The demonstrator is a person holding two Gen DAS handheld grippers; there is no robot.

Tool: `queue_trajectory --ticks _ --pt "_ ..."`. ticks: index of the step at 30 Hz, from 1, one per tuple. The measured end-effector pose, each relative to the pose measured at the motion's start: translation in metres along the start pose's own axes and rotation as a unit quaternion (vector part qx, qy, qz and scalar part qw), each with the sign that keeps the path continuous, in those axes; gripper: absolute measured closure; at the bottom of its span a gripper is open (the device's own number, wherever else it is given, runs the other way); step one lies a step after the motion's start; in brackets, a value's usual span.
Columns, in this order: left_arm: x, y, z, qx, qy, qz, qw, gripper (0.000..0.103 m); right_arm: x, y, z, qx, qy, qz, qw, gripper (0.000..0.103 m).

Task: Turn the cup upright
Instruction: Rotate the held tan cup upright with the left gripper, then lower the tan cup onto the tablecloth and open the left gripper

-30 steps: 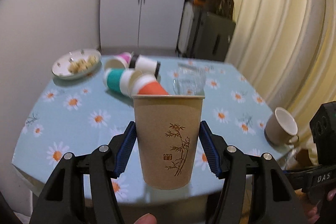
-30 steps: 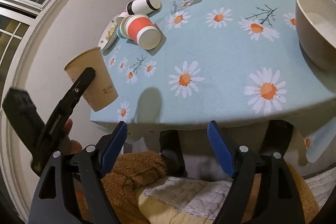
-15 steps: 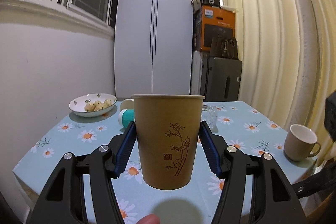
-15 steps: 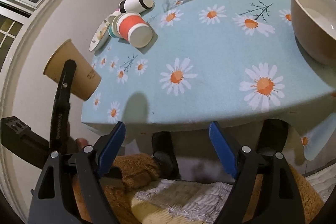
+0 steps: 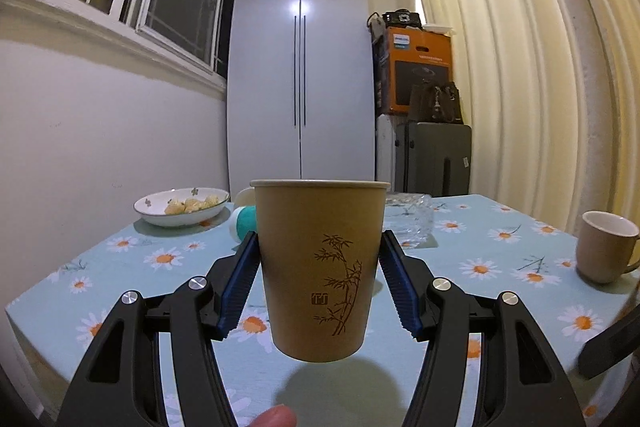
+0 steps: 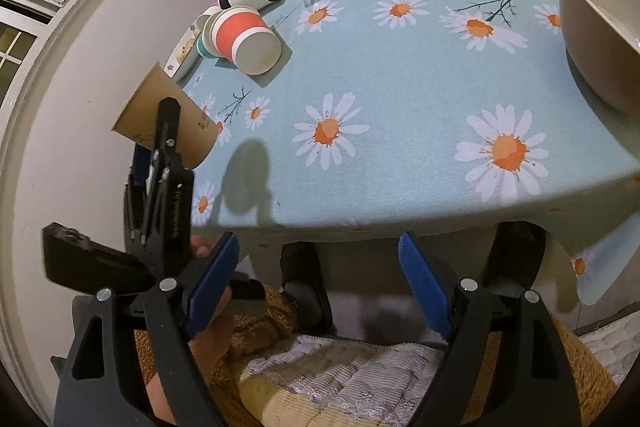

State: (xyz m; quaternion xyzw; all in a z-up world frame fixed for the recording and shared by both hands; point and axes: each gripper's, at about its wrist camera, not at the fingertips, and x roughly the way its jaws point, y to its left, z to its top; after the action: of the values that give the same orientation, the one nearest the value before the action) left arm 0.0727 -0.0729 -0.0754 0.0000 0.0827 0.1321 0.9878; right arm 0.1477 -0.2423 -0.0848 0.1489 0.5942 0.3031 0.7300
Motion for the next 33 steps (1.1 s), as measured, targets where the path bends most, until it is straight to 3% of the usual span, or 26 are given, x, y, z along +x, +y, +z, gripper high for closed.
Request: queue_trajectory --ticks 9,27,33 --pt "0.006 0.002 -0.027 0.001 0.012 0.012 0.9999 0.042 0.002 -0.003 0.0 0.003 0.007 -0.003 1.0 0.022" --pt "0.011 0.005 -0.035 0.004 0.025 0.003 0.9997 0.042 0.003 -0.004 -0.001 0.002 0.013 -0.005 1.0 0.022" --pt "0.011 0.004 -0.035 0.001 0.03 0.003 0.9996 0.03 0.004 -0.004 -0.001 0.002 0.012 -0.004 1.0 0.022"
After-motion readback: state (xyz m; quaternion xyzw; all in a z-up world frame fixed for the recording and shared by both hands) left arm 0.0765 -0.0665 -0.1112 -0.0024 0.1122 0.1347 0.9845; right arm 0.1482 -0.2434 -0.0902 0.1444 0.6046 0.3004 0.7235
